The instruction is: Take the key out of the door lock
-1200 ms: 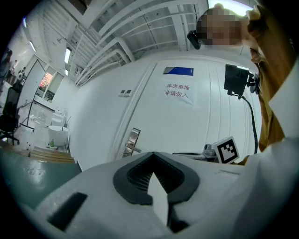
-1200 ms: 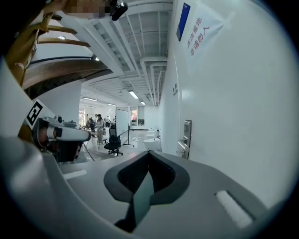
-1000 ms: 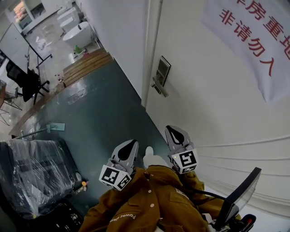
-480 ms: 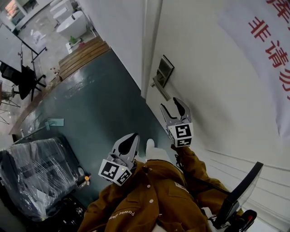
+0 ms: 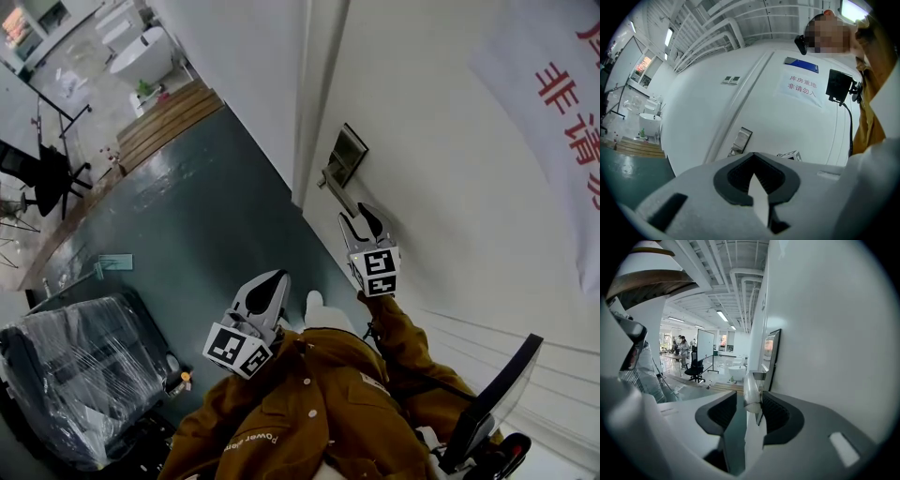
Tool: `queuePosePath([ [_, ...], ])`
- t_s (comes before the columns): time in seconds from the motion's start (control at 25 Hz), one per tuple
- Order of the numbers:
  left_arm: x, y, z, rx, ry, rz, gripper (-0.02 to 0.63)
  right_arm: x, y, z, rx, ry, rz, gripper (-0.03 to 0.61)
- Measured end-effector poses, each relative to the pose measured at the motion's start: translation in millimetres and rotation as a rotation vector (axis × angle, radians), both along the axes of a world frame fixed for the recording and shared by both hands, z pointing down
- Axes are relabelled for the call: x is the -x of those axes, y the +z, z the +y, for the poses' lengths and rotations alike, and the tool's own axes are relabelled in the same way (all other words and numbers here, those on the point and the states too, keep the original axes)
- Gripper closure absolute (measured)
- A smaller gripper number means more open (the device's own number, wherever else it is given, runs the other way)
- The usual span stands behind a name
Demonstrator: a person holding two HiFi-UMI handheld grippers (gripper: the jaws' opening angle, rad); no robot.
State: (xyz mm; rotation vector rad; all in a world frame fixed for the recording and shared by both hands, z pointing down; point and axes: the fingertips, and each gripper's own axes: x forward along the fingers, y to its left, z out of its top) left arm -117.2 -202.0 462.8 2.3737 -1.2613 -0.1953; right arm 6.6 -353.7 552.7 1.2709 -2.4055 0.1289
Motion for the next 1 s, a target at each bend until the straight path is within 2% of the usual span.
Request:
queuePosePath([
  [0.08,1,2,-4,0.009,0.007,0.02,0.618,-3,0,-2,-0.004,0.007,0.003,0.449],
  [0.28,-4,22,-26,0.086,0.06,0.152,0.619,-2,-2,-4,-0.009,-0.02,0.004,0.454],
  [0.36,-2,39,-47,0.141,0.054,0.26,0.623,-1,-3,-4,-0.009,-0.019,0.0,0.454],
  [0.44,2,63,-73,0.223,0.023,0.418,0.607,-1,-3,-3,-0.009,-0.015,-0.001,0.454],
  [0.48,2,75,-86,0.265,0.015,0.484,0.507,-1,-3,-4,-0.01,-0.014,0.0,0.454],
  [0.52,1,87,-99,0.303,0.01,0.529,0.452,-2,-3,-4,-0.013,-0.013,0.002,0.454],
  [0.6,-1,105,-123,0.364,0.0,0.594,0.437,-2,-2,-4,-0.01,-0.011,0.006,0.454],
  [0.72,-22,112,-163,0.399,0.048,0.805,0.434,-2,1,-4,0.003,-0.011,0.009,0.454],
  [0.76,-27,121,-176,0.413,0.055,0.829,0.434,-2,2,-4,0.004,-0.01,0.01,0.454],
  [0.84,-32,150,-199,0.466,0.036,0.798,0.434,-3,0,-4,0.001,-0.005,0.007,0.453],
  [1.0,-45,176,-226,0.534,0.055,0.819,0.433,-1,-2,-5,-0.001,0.004,0.006,0.453],
])
